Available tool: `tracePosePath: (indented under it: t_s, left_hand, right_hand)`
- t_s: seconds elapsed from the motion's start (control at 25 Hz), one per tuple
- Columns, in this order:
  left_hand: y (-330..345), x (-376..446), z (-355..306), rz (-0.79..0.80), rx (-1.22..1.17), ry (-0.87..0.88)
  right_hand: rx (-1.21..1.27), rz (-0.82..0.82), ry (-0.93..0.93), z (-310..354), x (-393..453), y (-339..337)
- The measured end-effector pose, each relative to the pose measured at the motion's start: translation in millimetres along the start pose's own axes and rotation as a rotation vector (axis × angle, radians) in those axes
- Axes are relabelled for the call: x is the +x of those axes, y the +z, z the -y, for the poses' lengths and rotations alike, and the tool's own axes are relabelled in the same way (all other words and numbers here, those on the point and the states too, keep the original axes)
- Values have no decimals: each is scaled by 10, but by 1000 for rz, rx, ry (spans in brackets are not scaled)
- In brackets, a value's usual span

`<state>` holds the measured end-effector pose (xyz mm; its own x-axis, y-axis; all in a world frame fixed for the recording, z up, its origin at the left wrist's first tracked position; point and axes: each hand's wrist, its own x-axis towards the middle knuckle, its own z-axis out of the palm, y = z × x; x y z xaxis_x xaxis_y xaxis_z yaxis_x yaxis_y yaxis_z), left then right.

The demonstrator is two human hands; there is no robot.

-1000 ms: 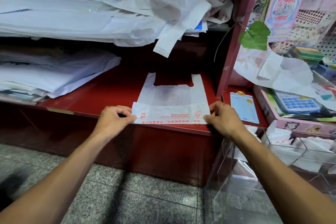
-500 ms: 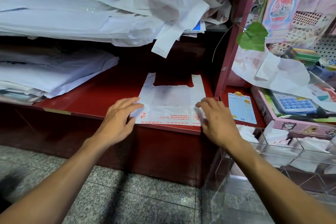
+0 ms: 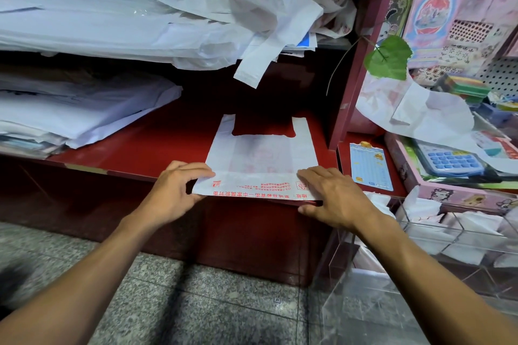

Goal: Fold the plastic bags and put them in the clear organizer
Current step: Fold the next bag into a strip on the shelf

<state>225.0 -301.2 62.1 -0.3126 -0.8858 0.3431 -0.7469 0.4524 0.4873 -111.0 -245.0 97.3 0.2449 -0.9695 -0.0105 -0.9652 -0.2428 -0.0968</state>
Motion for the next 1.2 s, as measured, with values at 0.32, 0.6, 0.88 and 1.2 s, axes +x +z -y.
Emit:
tracePosePath:
  t_s: [0.32,0.6,0.88,1.2]
  left_hand:
    - [-126,24,-206,-69,-439,-239]
    - [-31,122,-318,-141,-466,-414]
    - [37,130,-266,-65,-67,-230]
    - [-16,35,-135,90,69,-58]
  right_hand:
    - [735,-225,200,-189,4,-62]
    - [767,-317,414,-105,105,-13]
    - [361,-342,245,-21,72,23]
    - [125,-39,67,-5,-16,-100]
